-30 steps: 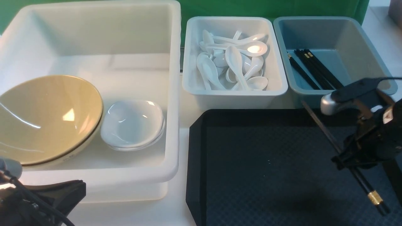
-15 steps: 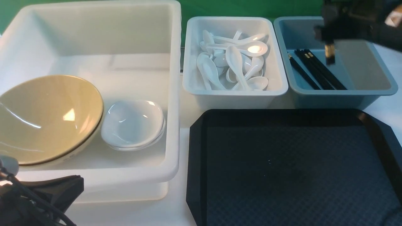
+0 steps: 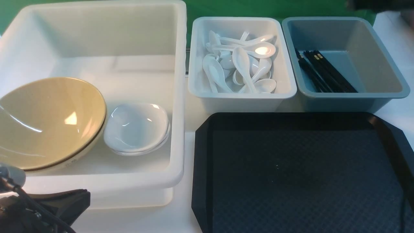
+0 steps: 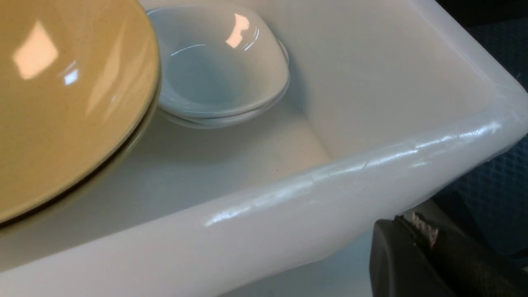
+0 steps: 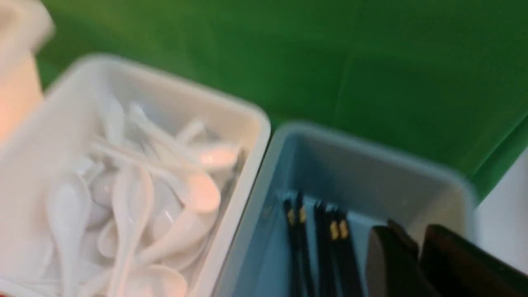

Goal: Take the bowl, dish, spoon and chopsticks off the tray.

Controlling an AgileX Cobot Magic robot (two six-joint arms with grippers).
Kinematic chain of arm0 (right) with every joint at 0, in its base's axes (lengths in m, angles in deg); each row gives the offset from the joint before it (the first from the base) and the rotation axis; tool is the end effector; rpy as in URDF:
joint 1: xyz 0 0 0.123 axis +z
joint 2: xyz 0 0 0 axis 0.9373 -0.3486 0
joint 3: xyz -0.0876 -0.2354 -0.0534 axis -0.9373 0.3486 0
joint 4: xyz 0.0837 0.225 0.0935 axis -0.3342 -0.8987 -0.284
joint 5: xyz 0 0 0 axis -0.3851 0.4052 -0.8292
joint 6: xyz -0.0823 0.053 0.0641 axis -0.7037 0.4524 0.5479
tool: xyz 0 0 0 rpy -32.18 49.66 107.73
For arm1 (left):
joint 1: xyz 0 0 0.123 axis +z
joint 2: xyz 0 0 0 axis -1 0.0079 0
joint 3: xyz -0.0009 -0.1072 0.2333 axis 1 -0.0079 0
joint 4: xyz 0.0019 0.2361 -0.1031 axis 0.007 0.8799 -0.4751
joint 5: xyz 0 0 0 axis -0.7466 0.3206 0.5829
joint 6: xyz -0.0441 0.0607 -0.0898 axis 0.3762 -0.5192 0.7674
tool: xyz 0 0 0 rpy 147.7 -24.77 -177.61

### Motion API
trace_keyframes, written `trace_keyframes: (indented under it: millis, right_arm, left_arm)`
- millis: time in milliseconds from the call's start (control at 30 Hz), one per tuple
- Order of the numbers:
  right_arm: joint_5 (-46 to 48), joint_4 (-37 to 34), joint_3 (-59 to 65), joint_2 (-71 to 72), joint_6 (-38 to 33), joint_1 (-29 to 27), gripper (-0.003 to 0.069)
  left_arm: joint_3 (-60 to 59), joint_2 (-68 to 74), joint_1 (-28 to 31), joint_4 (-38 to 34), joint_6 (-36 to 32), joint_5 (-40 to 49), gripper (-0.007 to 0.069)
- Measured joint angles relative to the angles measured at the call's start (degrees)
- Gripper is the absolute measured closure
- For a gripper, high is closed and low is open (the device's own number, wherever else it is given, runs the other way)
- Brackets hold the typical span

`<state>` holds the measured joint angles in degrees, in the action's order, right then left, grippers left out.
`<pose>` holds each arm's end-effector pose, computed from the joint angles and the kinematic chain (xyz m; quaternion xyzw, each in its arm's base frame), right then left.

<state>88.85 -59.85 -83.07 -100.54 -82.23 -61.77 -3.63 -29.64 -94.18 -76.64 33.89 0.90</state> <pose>0.3578 0.0493 0.3588 -0.1188 0.8049 -0.0056 0.5813 0.1375 -0.0508 0.2236 0.1306 0.8598 -0.1622 0.4663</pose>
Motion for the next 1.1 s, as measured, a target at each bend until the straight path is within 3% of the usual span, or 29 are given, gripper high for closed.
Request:
trace_keyframes:
  millis: [100,300,567,767,1100]
  right_arm:
    - [-5.8,0.0,10.3,13.6,-0.4,1.1,0.0623]
    - [-21.4,0.0,40.8,42.6,-0.4,1.9,0.0626]
    - [-23.1,0.0,63.4,65.5,0.4,1.9,0.0625]
    - [-23.1,0.0,73.7,79.4,3.4,1.9,0.0625]
    - [-16.7,-0.6,75.5,80.5,1.8,-1.4,0.0623]
  left_arm:
    - [0.0,0.0,0.0,0.0,0.0,0.0,0.0636]
    - [0.0,0.0,0.0,0.0,0.0,0.0,0.0636]
    - [0.0,0.0,0.0,0.0,-0.2,0.1,0.0636]
    - [0.0,0.0,0.0,0.0,-0.2,0.2,0.0636]
    - [0.0,-0.1,0.0,0.0,-0.2,0.4,0.0636]
